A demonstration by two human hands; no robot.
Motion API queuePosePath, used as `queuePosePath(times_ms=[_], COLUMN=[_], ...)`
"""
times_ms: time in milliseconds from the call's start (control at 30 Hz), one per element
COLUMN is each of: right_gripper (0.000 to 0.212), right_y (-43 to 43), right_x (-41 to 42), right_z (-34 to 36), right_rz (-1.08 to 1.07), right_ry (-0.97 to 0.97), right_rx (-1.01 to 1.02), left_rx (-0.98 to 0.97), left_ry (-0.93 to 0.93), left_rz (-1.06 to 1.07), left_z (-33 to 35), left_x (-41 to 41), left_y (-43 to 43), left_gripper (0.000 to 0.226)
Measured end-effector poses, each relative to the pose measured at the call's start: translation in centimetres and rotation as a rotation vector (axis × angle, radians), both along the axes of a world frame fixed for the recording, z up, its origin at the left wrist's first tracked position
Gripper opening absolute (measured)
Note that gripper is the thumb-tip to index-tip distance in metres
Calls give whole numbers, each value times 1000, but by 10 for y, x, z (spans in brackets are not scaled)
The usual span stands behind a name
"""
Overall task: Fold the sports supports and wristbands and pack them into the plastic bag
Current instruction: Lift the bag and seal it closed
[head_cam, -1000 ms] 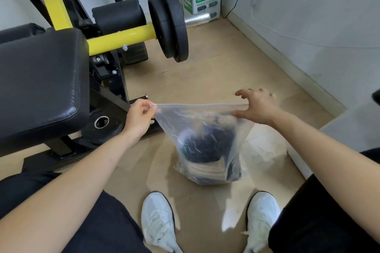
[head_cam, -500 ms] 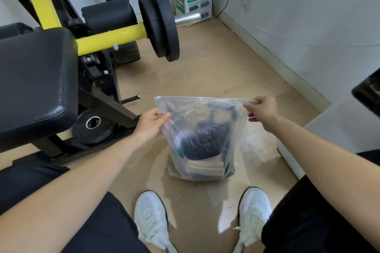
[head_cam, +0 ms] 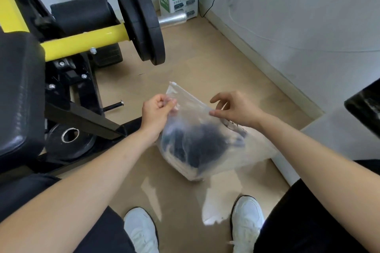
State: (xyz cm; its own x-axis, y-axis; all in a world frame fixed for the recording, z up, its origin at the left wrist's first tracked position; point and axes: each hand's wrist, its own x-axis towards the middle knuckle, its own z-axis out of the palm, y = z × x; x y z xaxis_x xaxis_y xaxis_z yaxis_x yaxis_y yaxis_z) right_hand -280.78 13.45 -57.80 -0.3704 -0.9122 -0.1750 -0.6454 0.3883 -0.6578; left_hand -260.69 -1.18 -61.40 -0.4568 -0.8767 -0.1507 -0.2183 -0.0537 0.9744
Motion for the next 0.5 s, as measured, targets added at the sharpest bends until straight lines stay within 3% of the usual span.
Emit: queuePosePath(times_ms=[133, 233, 300, 400, 467, 500], right_gripper=[45, 24, 12, 11, 7, 5], right_y=[-31, -52, -56, -57, -57, -57], right_x=[-2, -5, -11, -18, -21, -21], right_z=[3, -10, -20, -24, -24, -23], right_rz=[46, 32, -93, -398, -544, -573], right_ry=[-23, -123, -300, -631, -792, -851], right_rx=[10, 29, 22, -30, -48, -52], left_rx=[90, 127, 130, -103, -275, -255], left_ry=[10, 13, 3, -162, -321, -348], left_rz=[-6, -88, -149, -65, -15, -55], left_z=[-8, -15, -19, -27, -27, -26], left_x=[-28, -48, -57, -58, -55, -54], left_y=[-16, -28, -35, -25, -1, 11], left_gripper=[11, 5, 10, 42, 49, 51])
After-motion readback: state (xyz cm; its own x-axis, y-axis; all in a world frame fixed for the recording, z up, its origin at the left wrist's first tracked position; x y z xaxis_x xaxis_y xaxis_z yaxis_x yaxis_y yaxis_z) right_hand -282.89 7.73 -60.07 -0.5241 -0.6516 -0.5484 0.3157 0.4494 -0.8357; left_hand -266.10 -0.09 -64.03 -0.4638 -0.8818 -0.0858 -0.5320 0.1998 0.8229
